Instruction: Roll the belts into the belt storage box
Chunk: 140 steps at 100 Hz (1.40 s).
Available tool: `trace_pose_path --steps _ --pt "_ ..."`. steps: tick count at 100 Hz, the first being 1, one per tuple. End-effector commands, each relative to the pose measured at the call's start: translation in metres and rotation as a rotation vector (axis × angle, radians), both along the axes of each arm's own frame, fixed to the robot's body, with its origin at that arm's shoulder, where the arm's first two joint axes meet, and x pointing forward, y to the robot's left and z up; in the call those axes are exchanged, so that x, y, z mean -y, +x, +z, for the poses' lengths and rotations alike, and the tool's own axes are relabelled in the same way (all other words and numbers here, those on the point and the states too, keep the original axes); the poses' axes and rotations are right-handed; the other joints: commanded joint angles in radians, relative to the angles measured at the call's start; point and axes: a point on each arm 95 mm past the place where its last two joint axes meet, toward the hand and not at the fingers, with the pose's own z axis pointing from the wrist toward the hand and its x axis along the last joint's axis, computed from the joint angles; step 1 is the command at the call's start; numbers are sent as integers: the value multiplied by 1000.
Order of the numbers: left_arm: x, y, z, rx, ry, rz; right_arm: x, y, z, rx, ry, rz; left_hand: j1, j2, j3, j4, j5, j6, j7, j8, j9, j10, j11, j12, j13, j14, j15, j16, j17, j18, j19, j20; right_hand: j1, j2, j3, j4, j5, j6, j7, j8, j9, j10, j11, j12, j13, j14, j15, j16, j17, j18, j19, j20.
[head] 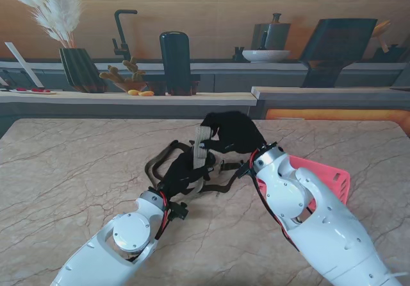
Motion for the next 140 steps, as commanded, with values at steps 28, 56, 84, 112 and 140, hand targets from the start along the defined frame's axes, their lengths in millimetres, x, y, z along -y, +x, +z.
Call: trace_pose_path --steps 28,56,84,112,140 --pt "2 -6 -1 -64 -48 -9 8 -7 58 256 -7 -32 288 231 -397 27 49 -52 -72 -88 13 -11 63 -64 -28 52 9 -22 -51 21 41 32 59 74 122 6 61 -184 191 21 25 -32 28 -6 13 -46 5 4 7 -26 35 -11" --pt "4 -8 -1 -79 -60 -14 10 1 49 279 -36 -49 322 269 -474 36 97 -14 -116 -172 31 2 106 -128 -9 70 41 -22 -46 30 67 36 58 89 112 7 45 -190 201 16 13 -37 40 -12 8 -54 6 1 4 -29 38 -21" --pt "5 -10 0 -75 -77 -21 0 13 5 252 -122 -12 320 261 -496 39 189 45 -135 -259 129 26 92 -224 59 80 64 -45 4 37 118 23 57 96 104 7 38 -190 210 7 6 -39 52 -23 6 -55 8 -3 -2 -23 43 -32" --pt "3 -13 2 -136 -153 -6 -7 13 -29 193 -169 29 229 218 -422 40 164 11 -132 -260 100 6 88 -247 24 69 55 -50 -20 29 108 2 54 95 104 8 37 -193 215 -1 5 -39 61 -31 4 -52 4 -10 -9 -17 46 -42" --pt "-1 -14 2 -178 -251 -18 -9 6 -54 129 -202 83 -537 -52 46 3 3 60 -378 -249 -106 -10 -34 -288 -136 42 -140 -83 -101 44 -40 12 49 98 103 6 35 -199 217 -6 6 -41 64 -36 0 -48 -3 -17 -19 -13 45 -51"
